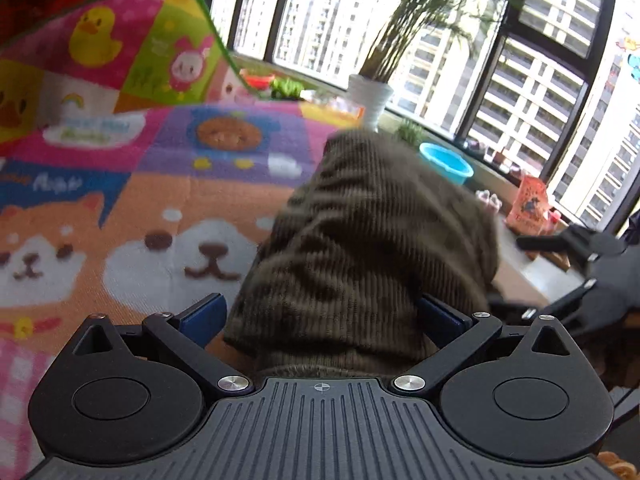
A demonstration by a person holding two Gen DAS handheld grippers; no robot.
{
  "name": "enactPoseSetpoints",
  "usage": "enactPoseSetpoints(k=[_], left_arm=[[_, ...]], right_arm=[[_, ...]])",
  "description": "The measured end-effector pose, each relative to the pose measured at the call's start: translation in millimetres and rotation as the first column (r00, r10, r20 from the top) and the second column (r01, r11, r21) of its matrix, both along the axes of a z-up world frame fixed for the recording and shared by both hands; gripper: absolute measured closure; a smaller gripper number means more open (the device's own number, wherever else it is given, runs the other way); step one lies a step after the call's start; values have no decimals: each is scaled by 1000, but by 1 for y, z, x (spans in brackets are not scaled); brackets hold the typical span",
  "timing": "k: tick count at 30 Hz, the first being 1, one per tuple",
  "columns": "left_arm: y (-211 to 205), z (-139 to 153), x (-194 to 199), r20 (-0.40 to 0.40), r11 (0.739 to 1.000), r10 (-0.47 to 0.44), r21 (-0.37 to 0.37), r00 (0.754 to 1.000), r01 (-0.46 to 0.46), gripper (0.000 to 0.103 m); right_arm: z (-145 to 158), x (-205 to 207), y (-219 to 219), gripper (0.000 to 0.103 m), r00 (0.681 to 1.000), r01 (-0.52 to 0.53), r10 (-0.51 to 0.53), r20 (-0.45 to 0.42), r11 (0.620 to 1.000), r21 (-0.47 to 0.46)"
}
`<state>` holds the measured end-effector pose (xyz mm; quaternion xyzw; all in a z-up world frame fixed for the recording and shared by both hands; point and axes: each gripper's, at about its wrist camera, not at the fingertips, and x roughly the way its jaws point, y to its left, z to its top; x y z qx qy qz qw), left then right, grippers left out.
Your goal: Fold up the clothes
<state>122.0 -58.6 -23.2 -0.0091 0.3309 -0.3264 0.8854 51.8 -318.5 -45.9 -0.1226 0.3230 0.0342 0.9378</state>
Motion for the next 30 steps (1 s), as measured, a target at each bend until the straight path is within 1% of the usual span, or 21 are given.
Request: enactPoseSetpoints(k=[1, 2, 4, 6, 8, 10, 11, 12, 14, 16, 19, 22, 24, 26, 27, 28, 29, 30], left_arm=[[4, 11, -4, 30, 1000, -7, -25, 1000, 8, 0], [6, 19, -5, 57, 999, -6, -36, 998, 9, 0], [5, 31, -3, 105, 1000, 6, -30, 994, -3, 0], [-4, 32, 4, 113, 1000, 15, 14, 993, -17, 0], [-16, 24, 10, 95, 997, 2, 75, 995, -10, 0], [-28, 11, 12, 76, 991, -26, 134, 997, 15, 0], [-32, 5, 13, 70, 987, -35, 157, 997, 24, 0], [-35, -1, 13, 67, 984, -42, 175, 997, 30, 0], [-35, -6, 13, 58, 983, -52, 181, 997, 41, 0], [-34, -6, 12, 51, 983, -62, 175, 997, 52, 0], [-33, -4, 11, 57, 982, -67, 179, 996, 55, 0], [-29, -3, 14, 38, 988, -78, 134, 996, 72, 0], [-29, -6, 15, 9, 990, -97, 102, 995, 96, 0], [-31, -11, 13, -6, 989, -114, 91, 993, 115, 0], [-32, -14, 11, -8, 989, -120, 91, 993, 120, 0], [-33, -16, 10, -11, 988, -125, 87, 992, 126, 0], [-32, -18, 9, -13, 988, -128, 81, 992, 128, 0], [-31, -19, 8, -15, 989, -129, 77, 992, 129, 0]], right_arm=[[3, -2, 2, 0, 1000, -7, 7, 19, 1000, -10], [12, -2, 1, 0, 999, -11, 11, 43, 1000, 1], [31, 0, -5, 0, 994, -22, 17, 108, 999, 38], [50, 8, -8, 0, 983, -18, 6, 183, 998, 65], [61, 23, -10, 0, 969, 5, -24, 246, 997, 79], [63, 45, -14, 0, 965, 46, -72, 250, 993, 108], [58, 58, -17, 0, 972, 66, -91, 216, 990, 123], [48, 71, -18, 0, 982, 83, -101, 157, 990, 113], [23, 91, -18, 0, 992, 112, -116, 50, 991, 67], [11, 87, -20, 0, 992, 111, -115, 56, 991, 76], [23, 66, -26, 0, 987, 132, -140, 80, 987, 97], [38, 33, -34, 0, 991, 101, -118, 64, 969, 225], [37, 14, -37, 0, 997, 61, -71, 15, 928, 368], [29, 4, -30, 1, 999, 36, -30, -21, 891, 452], [25, -1, -26, 6, 999, 24, -6, -38, 870, 492], [20, -2, -22, 9, 998, 6, 28, -57, 848, 530], [12, -1, -17, 9, 995, -6, 63, -78, 818, 575], [5, 3, -14, 9, 992, -6, 81, -97, 799, 602]])
